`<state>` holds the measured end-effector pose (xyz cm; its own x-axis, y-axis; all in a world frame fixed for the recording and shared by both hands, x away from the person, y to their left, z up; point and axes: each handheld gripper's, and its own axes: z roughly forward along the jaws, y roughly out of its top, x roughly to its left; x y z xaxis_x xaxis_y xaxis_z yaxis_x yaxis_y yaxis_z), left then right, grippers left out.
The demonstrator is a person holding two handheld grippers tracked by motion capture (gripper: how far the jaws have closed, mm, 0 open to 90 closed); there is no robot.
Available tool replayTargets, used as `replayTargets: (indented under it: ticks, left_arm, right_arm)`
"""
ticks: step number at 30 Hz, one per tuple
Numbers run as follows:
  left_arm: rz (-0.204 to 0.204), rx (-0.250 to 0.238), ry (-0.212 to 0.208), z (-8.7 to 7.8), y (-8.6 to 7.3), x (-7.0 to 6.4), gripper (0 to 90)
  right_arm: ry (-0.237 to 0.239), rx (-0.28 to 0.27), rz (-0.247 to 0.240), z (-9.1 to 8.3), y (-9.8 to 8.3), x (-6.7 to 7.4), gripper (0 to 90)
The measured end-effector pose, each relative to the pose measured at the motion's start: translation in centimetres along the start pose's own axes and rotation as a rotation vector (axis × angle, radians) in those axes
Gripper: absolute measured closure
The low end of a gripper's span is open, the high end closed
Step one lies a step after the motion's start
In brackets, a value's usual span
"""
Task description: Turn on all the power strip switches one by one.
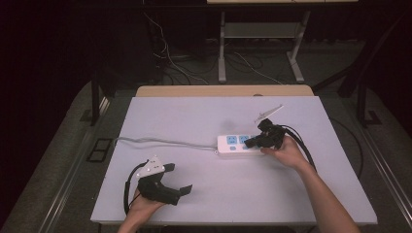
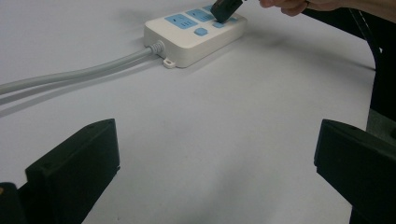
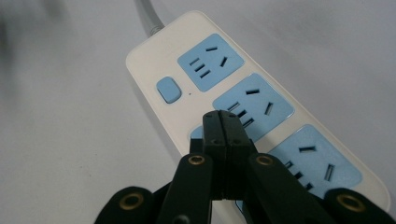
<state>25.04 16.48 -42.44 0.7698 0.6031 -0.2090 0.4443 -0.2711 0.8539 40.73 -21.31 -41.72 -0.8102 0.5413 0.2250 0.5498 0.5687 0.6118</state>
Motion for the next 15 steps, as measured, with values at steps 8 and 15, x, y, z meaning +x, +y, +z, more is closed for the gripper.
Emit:
replayTargets:
  ticks: [8, 15]
  left_arm:
    - [0.002, -0.001, -0.001, -0.02, -0.03, -0.07, 0.0]
    - [0.000, -0.005, -0.001, -0.09, -0.03, -0.07, 0.0]
  right_arm:
    - [0.001, -0.002, 0.008, -0.02, -0.02, 0.01, 90.0]
    - [0.005, -0.018, 0.018, -0.01, -0.32, -0.03, 90.0]
